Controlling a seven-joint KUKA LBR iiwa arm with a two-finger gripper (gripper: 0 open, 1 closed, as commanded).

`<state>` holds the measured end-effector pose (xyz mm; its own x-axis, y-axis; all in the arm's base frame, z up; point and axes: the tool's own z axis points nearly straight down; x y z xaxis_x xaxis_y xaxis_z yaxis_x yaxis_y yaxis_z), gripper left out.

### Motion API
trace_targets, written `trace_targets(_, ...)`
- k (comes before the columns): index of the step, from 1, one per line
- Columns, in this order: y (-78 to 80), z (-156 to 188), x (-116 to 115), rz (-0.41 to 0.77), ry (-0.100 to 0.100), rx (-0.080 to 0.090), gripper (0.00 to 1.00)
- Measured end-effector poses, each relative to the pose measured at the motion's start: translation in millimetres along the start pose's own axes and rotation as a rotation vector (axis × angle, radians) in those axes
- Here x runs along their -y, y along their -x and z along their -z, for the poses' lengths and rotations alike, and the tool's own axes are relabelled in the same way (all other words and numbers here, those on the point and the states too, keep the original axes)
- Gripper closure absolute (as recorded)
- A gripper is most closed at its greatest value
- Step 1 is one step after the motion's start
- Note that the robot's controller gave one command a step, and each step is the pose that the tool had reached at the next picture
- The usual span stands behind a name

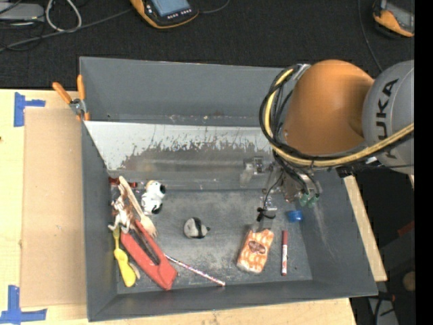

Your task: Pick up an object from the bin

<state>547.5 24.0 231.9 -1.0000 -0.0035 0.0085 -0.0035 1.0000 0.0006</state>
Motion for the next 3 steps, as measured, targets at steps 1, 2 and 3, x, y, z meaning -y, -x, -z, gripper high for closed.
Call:
trace_targets(1,1.3,3.2,0.4,-0.001,0.000,0.007,0.00)
trace_targets(2,-12.5,-63.5,61.3,0.069,0.000,0.008,0.00)
trace_targets(3,6.8,-125.0,83.2,0.115,0.001,0.020,0.00)
